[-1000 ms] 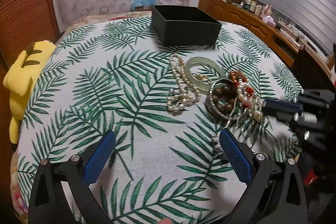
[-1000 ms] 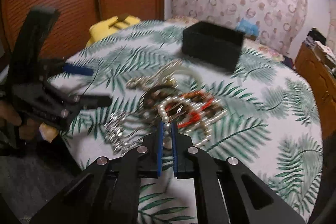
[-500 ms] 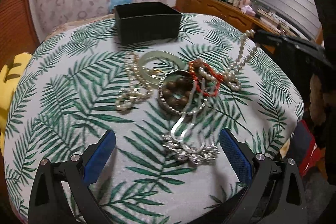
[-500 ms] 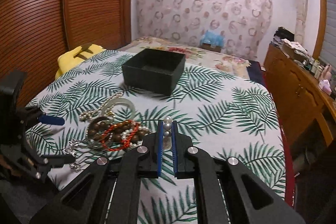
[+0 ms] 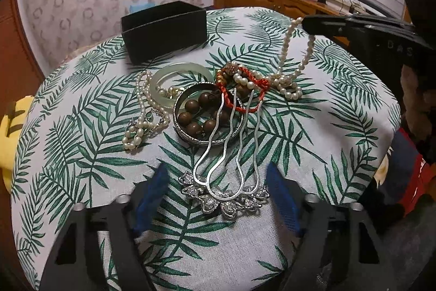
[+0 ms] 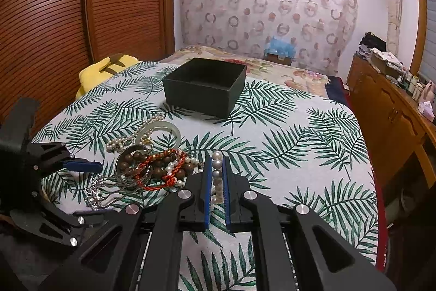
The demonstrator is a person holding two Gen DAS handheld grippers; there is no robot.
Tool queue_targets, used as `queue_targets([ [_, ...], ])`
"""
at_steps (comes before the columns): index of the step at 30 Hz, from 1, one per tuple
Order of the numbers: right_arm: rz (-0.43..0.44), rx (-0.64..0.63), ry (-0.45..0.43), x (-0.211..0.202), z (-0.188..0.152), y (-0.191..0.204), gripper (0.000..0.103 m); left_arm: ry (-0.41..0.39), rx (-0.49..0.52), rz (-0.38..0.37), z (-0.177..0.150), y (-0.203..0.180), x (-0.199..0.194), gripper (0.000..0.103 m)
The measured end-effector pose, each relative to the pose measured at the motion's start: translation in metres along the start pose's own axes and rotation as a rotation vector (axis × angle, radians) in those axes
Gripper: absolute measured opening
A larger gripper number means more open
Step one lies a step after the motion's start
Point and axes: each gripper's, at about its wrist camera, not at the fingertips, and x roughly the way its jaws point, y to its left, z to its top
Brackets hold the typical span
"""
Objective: Organize jewelry
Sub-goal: 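Grasp the silver ornate hairpin with the left tool while the right tool holds the pearls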
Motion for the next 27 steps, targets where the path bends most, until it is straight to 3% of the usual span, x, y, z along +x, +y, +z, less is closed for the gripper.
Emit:
queue_targets([
  [9, 0.008, -0.005, 0.008, 0.003, -0.004, 0.003, 0.008, -0.030, -0.069, -0.055, -0.001, 0.019, -0.007, 0.054],
  [27, 0.024, -0.021, 0.011, 0.004, -0.004, 0.013, 0.008, -0.028, -0.108, 0.016, -0.005, 0.054, -0.009, 0.054],
])
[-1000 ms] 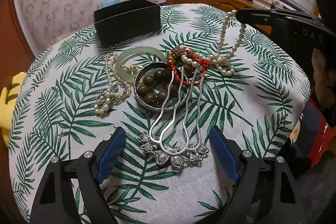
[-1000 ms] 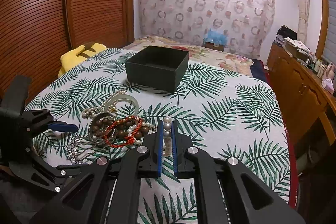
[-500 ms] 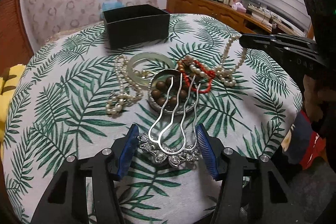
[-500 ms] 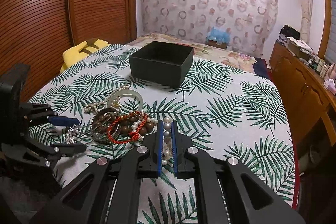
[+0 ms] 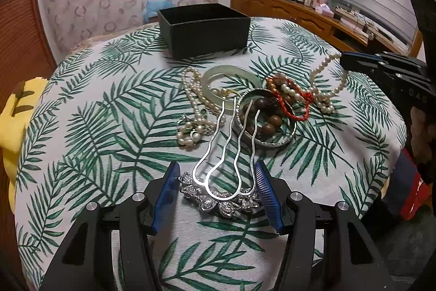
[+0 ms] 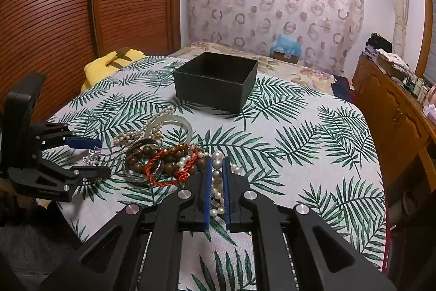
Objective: Organize jewelry
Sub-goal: 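Grasp the silver ornate hairpin with the left tool while the right tool holds the pearls, then lift the hairpin with the left tool while the right tool carries the pearls toward the black box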
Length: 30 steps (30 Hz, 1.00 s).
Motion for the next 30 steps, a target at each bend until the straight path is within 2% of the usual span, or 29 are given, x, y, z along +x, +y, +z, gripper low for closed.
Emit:
queue_targets([
  [6, 0.025, -0.012, -0.021, -0.004, 0.014, 0.004, 0.008, -0.038, -0.016, -0.002, 0.005, 0.005, -0.011, 0.054],
  [12, 0.053, -0.042, -0.085, -0.018, 0.048, 0.011, 0.008, -0.093, -0.025, -0.016, 0.020, 0.009, -0.028, 0.054],
  [20, 0.038, -0.077, -0.173, -0.039, 0.090, 0.008, 0.008, -0.162, -0.028, -0.002, 0.050, 0.017, -0.039, 0.054],
  [30, -0.010, -0.125, -0.268, -0.062, 0.138, 0.001, 0.008, -0.196, -0.066, -0.002, 0.068, 0.031, -0.033, 0.054],
])
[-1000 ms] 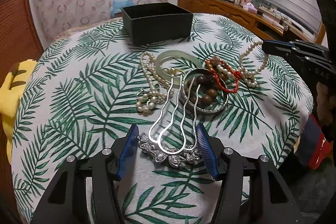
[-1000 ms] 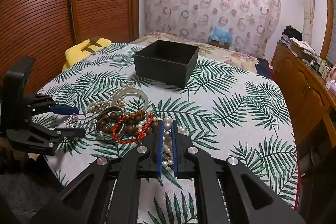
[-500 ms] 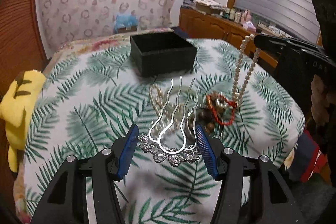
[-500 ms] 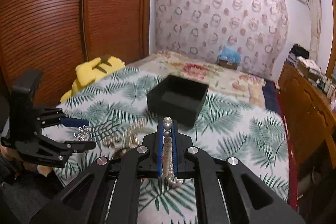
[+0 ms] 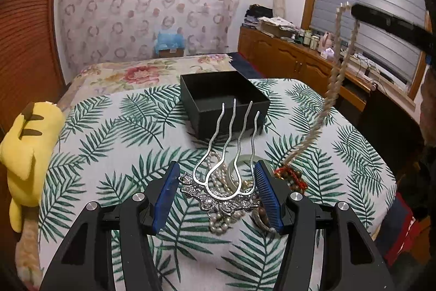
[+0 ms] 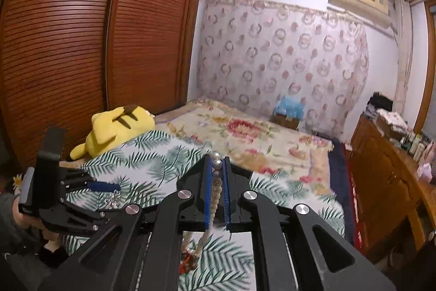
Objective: Organize jewelry
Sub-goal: 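Lift the hairpin with the left tool while the right tool carries the pearls toward the black box, then lower the hairpin and pearls into the black box and open both tools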
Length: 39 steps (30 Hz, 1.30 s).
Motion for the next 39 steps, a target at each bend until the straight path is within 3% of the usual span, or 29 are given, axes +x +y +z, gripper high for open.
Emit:
queue_targets([
  [10, -0.033, -0.061, -0.052, 0.017, 0.042, -0.012, 0.008, -0.038, -0.005, 0.006, 0.019, 0.009, 0.010, 0.054],
  [18, -0.046, -0.072, -0.056, 0.061, 0.063, -0.026, 0.008, -0.054, -0.001, 0.017, 0.045, 0.016, 0.035, 0.054],
  [24, -0.030, -0.049, 0.003, 0.100, 0.056, -0.036, 0.008, -0.044, -0.014, 0.021, 0.064, 0.026, 0.057, 0.054],
  [33, 0.082, 0.071, 0.219, 0.166, -0.006, -0.050, 0.009, -0.014, 0.008, 0.025, 0.086, 0.022, 0.090, 0.054],
  [37, 0.093, 0.117, 0.259, 0.176, -0.022, -0.052, 0.009, 0.017, 0.037, 0.024, 0.093, 0.010, 0.109, 0.054],
  [39, 0.094, 0.132, 0.258, 0.174, -0.027, -0.055, 0.015, 0.029, 0.053, 0.025, 0.095, 0.004, 0.117, 0.054],
])
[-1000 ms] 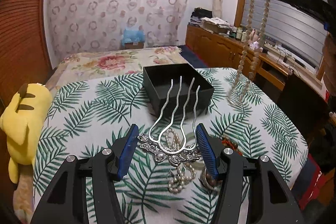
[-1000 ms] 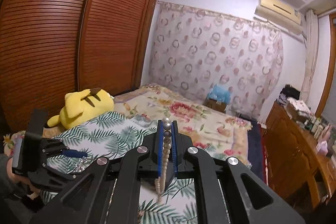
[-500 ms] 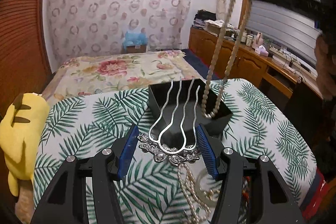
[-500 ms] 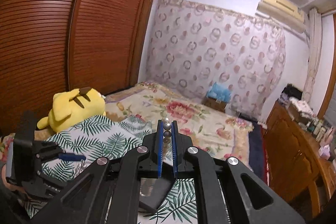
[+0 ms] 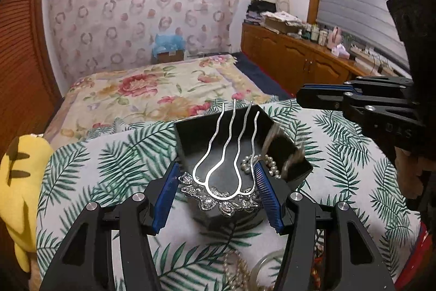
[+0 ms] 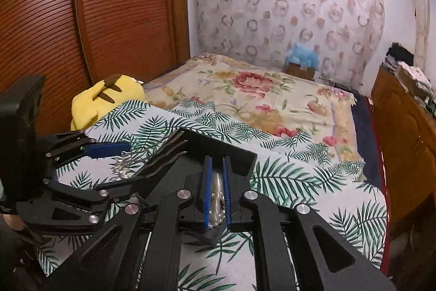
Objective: Organize jewelry
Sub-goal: 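Lower the hairpin and pearls into the black box and open both tools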
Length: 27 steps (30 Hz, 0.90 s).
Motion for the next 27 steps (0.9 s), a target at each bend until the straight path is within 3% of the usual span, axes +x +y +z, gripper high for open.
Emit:
queue_targets([
  [2, -0.004, 0.007, -0.007, -0.006, -0.004, -0.004, 0.021, 0.019, 0.017, 0.001, 0.002, -0.006, 0.009, 0.054],
  [13, 0.003, 0.008, -0.032, -0.032, -0.037, -0.006, 0.021, 0.073, 0.045, 0.042, 0.010, -0.017, 0.044, 0.056],
  [15, 0.004, 0.004, -0.033, -0.035, -0.044, -0.004, 0.021, 0.062, 0.042, 0.036, 0.012, -0.018, 0.041, 0.066],
  [27, 0.061, 0.073, -0.036, -0.057, -0.097, 0.012, 0.021, 0.025, 0.046, -0.003, -0.015, -0.027, -0.013, 0.066],
])
